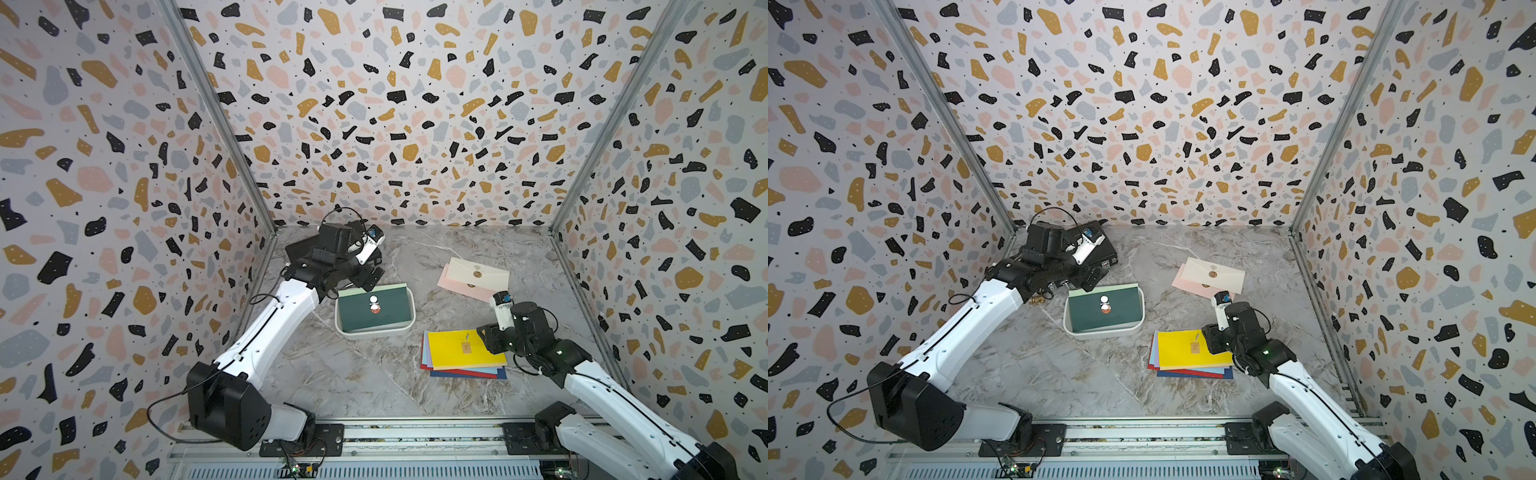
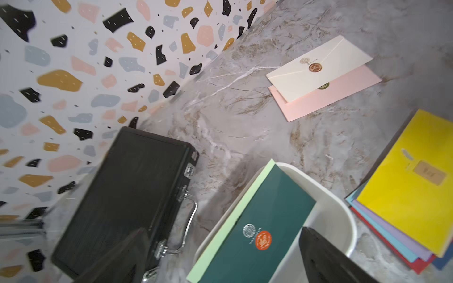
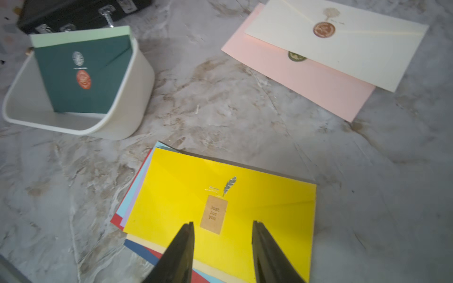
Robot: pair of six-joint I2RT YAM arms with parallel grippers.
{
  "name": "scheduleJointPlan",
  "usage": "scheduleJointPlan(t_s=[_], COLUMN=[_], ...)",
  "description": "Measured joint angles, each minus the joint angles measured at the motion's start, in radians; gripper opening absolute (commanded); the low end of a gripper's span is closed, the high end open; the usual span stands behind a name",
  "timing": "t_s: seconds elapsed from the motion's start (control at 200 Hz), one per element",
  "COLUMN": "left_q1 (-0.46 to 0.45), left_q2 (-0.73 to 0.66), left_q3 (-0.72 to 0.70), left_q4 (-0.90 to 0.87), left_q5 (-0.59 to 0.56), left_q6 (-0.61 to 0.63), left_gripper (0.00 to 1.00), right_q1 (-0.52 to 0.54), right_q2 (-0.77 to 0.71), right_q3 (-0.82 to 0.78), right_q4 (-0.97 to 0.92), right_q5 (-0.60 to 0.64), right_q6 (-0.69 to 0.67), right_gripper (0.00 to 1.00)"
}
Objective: Put the sealed envelopes into the storage box
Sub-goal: Pick up the envelope from the center of the board.
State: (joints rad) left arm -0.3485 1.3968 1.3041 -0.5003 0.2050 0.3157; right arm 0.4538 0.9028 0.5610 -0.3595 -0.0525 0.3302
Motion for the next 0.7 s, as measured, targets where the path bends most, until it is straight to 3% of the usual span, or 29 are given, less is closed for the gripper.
scheduleJointPlan(t_s=[0.125,0.295,0.466,0.636,0.701], left_q1=[0.008,0.024,0.037,0.053,0.066], left_q2=[0.030,0.068,-0.037,-0.159,-0.153], left_q3=[-0.006,-0.018,-0.117,-0.196,-0.178], left_q4=[0.027,0.080,0.197,0.271,0.254], left_q5=[0.074,0.163,0.116,-0.033,-0.066], left_q6=[-0.123,-0.229,-0.298,-0.417,-0.461], left_gripper=[0.99,0.99,0.99,1.00,0.93], right_q1=[-0.081,-0.230,-0.253,-0.255,-0.259], right_q2=[0.068,0.095,0.097,0.097,0.097], right_q3=[0.001,-0.031,-0.051,-0.051,-0.051], right_q4=[-0.034,-0.026,-0.023,-0.008,-0.005], right_q5=[0.038,-0.013,-0.059,-0.068,-0.069], right_q6=[0.051,0.117,0.138,0.146,0.150], right_gripper=[0.44,0.44,0.44,0.44,0.43])
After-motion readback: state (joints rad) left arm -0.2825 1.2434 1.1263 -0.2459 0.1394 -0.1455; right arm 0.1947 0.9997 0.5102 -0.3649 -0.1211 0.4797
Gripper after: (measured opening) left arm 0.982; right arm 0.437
